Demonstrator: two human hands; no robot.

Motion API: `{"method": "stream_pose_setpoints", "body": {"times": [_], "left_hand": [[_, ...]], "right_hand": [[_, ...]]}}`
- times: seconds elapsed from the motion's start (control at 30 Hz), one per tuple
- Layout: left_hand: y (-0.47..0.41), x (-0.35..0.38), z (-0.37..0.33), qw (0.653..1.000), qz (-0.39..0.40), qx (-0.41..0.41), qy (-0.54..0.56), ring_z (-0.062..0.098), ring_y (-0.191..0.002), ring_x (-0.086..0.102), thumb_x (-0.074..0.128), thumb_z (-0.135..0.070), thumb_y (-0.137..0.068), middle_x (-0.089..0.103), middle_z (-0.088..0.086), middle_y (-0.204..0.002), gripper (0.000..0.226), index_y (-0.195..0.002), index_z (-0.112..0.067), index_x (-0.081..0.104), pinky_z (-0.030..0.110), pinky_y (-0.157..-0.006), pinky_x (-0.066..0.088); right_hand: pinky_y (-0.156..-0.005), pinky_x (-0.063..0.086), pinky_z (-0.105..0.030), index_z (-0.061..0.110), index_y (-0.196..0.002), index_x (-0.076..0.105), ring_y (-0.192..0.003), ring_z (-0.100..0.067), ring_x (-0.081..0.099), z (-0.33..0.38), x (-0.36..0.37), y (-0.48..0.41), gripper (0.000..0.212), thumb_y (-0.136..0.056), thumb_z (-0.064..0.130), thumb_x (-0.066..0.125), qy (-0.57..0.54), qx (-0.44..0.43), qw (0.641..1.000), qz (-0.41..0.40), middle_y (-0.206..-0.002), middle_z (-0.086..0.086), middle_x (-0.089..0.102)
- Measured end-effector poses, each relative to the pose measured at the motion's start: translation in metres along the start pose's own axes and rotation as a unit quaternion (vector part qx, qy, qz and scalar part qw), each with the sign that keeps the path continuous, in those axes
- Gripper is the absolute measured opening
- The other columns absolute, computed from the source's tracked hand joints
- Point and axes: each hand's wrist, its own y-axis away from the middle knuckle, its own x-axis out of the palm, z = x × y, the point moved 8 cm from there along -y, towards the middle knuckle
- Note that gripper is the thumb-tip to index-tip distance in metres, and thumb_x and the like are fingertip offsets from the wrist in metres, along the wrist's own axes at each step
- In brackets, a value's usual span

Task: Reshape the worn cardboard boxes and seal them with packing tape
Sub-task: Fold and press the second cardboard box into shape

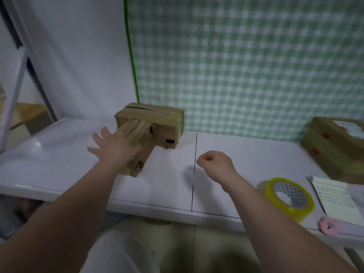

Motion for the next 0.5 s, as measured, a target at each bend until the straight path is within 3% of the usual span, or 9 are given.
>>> {"method": "stream_pose_setpoints", "body": {"times": [0.1,0.2,0.3,0.4,0.5], "left_hand": [[0.0,0.008,0.01,0.996,0.047,0.007,0.074,0.039,-0.123,0.03,0.071,-0.042,-0.066,0.032,0.015,-0.131,0.08,-0.138,-0.029,0.036,0.044,-0.095,0.036],[0.007,0.008,0.013,0.993,0.032,0.012,0.11,0.037,-0.117,0.031,0.071,-0.032,-0.07,0.028,0.012,-0.122,0.074,-0.136,-0.025,0.038,0.037,-0.08,0.035],[0.023,0.014,0.005,0.983,0.056,0.021,0.171,0.034,-0.118,0.036,0.071,-0.039,-0.068,0.03,0.008,-0.125,0.073,-0.134,-0.032,0.042,0.036,-0.084,0.039],[0.046,0.029,-0.004,0.924,0.142,-0.01,0.356,0.024,-0.1,0.057,0.072,-0.049,-0.06,0.049,0.004,-0.121,0.062,-0.119,-0.037,0.055,0.037,-0.083,0.052],[0.077,0.052,-0.021,0.866,0.249,-0.036,0.433,0.02,-0.094,0.062,0.067,-0.04,-0.08,0.063,0.003,-0.108,0.035,-0.112,-0.028,0.06,0.039,-0.08,0.055]], "right_hand": [[-0.063,0.043,-0.02,0.009,-0.093,0.069,-0.077,-0.007,0.054,-0.001,0.012,0.004,0.016,-0.088,0.019,0.057,-0.015,0.005,1.0,0.006,-0.087,0.013,0.061],[-0.065,0.044,-0.024,0.016,-0.083,0.067,-0.076,-0.008,0.055,-0.009,0.017,0.008,0.011,-0.088,0.02,0.059,-0.047,0.016,0.999,0.008,-0.086,0.013,0.061],[-0.074,0.05,-0.029,0.025,-0.078,0.064,-0.082,-0.012,0.058,-0.018,0.016,0.013,0.012,-0.088,0.02,0.06,-0.085,0.025,0.996,-0.005,-0.09,0.011,0.064],[-0.088,0.053,-0.036,0.025,-0.089,0.067,-0.09,-0.009,0.06,-0.027,0.008,0.021,0.007,-0.087,0.021,0.062,-0.135,0.03,0.99,-0.034,-0.094,0.013,0.064],[-0.093,0.052,-0.041,0.029,-0.099,0.066,-0.098,-0.009,0.06,-0.036,-0.003,0.033,0.012,-0.088,0.026,0.062,-0.17,0.021,0.983,-0.07,-0.102,0.014,0.063]]}}
